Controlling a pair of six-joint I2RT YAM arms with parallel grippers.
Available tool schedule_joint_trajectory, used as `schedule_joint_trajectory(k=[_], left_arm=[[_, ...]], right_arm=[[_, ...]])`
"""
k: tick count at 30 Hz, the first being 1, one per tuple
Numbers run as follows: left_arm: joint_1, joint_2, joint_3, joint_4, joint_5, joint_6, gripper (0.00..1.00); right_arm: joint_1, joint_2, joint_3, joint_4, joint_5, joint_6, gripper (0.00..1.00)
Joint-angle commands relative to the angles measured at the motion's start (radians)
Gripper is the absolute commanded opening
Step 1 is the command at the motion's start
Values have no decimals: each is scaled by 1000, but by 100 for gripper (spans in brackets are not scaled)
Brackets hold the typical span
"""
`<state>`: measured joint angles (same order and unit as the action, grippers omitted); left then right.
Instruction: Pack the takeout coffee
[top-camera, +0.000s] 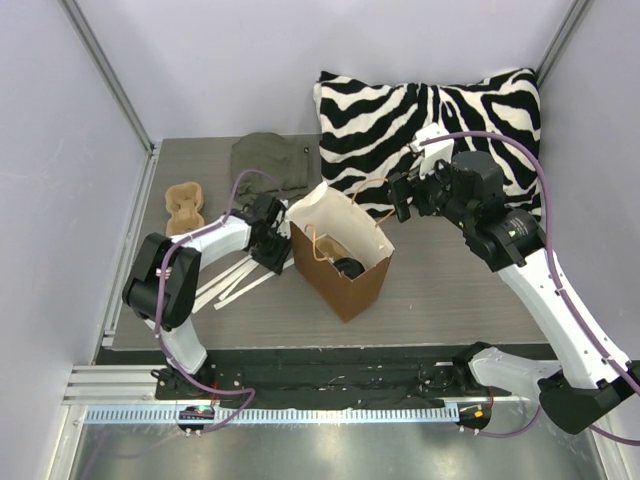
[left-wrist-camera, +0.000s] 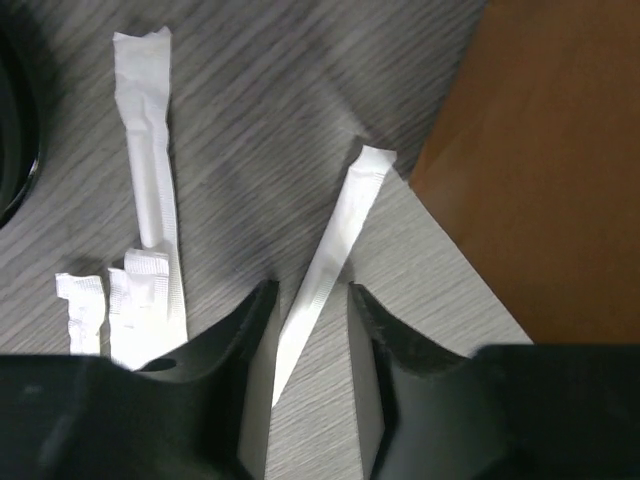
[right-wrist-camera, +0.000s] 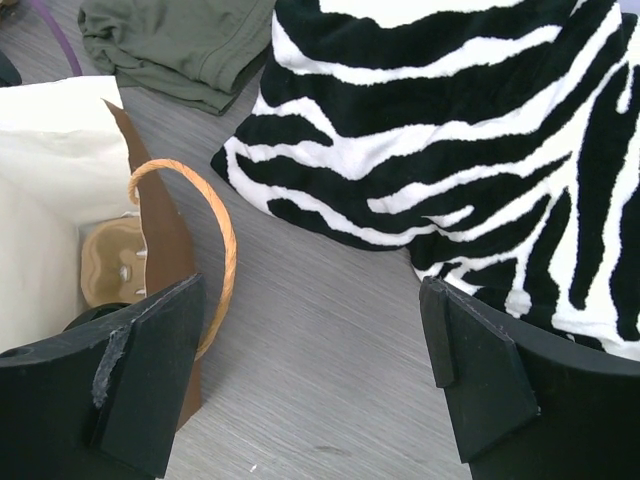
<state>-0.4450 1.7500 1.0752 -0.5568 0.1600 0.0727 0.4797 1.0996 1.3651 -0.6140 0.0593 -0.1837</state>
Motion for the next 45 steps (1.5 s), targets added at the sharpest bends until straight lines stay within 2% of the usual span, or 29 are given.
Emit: schedule_joint_trajectory(k=[1,3,9,12,18,25,28,30,32,37,42,45], left_arm=[[-23,32,2,43,-103,-16,32],[-29,42,5,38,-134,-17,27],[-37,66,-1,29,-244,-22,26],[-37,65,-9,25,-267,-25,22],[-24,-33,20,-17,-194,-68,1],[0,-210,127,-123,-122,-103,0],[48,-245,218,-210,-111,-119,0],[118,-265,300,-268,-67,-122,0],[175,-303,357,-261,-19,-117,0],[200,-351,575,-200,94,-41,0],[200,-365,689,-42,358,41,0],[183,-330,785,-26,566,97,0]], right_arm=[[-18,-9,17,23,13,16,95],[-21,-7,15,20,13,16,95],[-29,2,19,22,16,3,96],[-30,3,17,22,13,4,96],[-30,6,14,34,10,4,96],[-30,22,34,37,2,1,96],[-32,23,38,42,-1,6,95],[-30,22,40,42,-1,9,96],[-30,23,46,45,-4,12,96],[-30,31,97,54,-12,3,96],[-30,48,190,53,-45,3,96],[-32,45,235,39,-192,-29,95]])
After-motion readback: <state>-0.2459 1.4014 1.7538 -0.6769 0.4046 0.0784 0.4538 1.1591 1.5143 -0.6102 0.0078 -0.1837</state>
